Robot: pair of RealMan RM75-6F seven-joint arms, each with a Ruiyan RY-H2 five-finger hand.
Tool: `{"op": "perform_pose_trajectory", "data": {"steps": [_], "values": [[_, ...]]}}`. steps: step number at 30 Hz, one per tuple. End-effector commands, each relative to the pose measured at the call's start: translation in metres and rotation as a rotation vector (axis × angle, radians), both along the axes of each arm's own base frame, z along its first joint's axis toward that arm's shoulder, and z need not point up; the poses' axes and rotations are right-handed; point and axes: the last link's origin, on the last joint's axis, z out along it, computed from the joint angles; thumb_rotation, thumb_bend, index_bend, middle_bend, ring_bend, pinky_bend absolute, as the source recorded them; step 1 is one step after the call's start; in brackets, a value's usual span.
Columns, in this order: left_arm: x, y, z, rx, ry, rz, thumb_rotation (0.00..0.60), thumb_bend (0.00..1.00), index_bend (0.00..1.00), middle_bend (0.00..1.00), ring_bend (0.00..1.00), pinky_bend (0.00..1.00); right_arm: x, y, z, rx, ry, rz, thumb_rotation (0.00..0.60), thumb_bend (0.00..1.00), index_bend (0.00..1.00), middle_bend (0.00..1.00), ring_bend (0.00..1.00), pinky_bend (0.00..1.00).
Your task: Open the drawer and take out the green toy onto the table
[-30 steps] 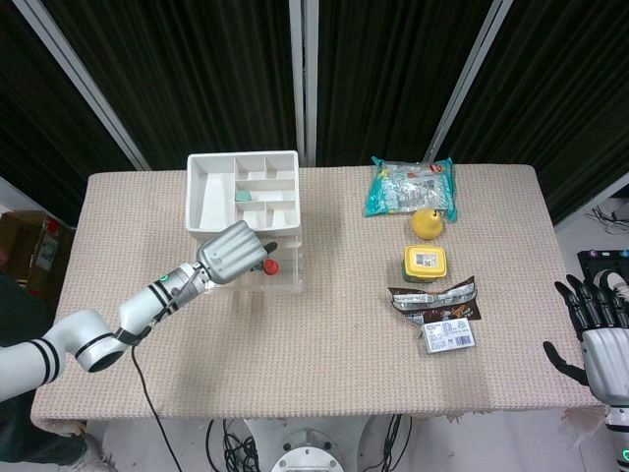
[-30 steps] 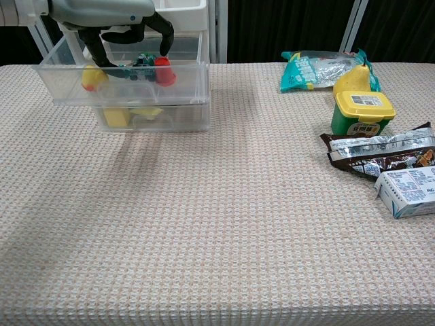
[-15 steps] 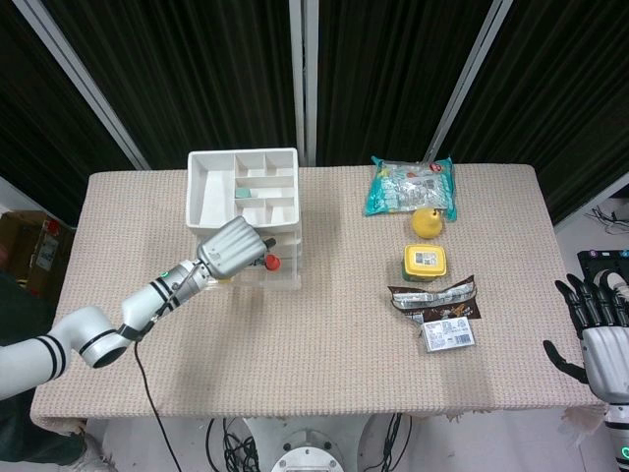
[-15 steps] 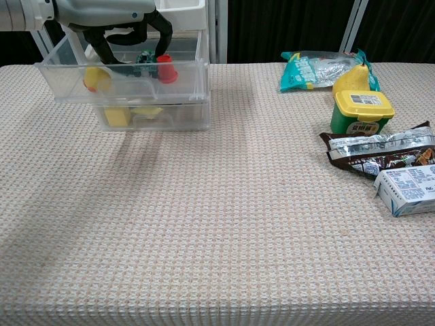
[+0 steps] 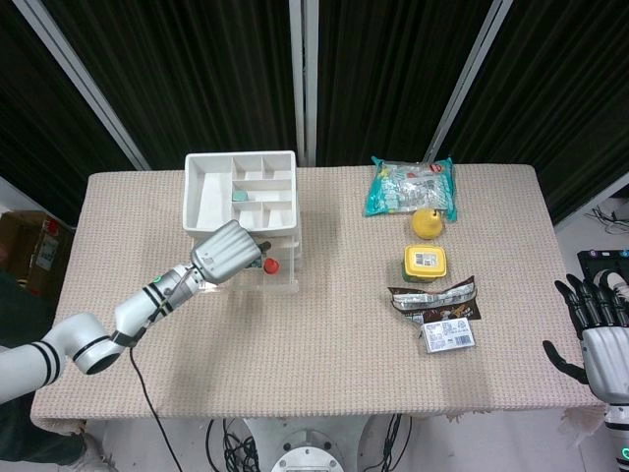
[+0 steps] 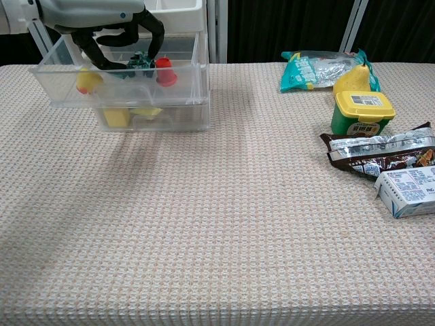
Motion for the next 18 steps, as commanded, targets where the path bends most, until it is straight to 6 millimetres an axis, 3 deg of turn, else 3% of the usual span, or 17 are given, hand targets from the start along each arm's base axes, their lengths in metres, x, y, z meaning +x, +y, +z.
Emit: {"op": "perform_pose_trajectory", "data": {"steps": [1, 11, 18], "values": [[-0.002, -0.009, 0.008, 0.020, -0.021, -0.016, 0.600, 0.42, 0.49, 0.87, 0.96, 1.00, 0.000, 0.000, 0.000, 0.000, -0.001, 0.003, 0.600, 0.21, 0.00, 0.04, 0.00, 0.00], [-0.008, -0.034, 0.038, 0.092, -0.142, -0.020, 0.600, 0.41, 0.49, 0.87, 0.96, 1.00, 0.002, 0.000, 0.001, 0.004, -0.005, 0.024, 0.600, 0.21, 0.00, 0.04, 0.00, 0.00], [-0.016, -0.083, 0.053, 0.116, -0.248, -0.070, 0.600, 0.41, 0.48, 0.87, 0.96, 1.00, 0.006, -0.004, 0.001, 0.013, 0.001, 0.046, 0.600, 0.21, 0.00, 0.04, 0.00, 0.00]]}}
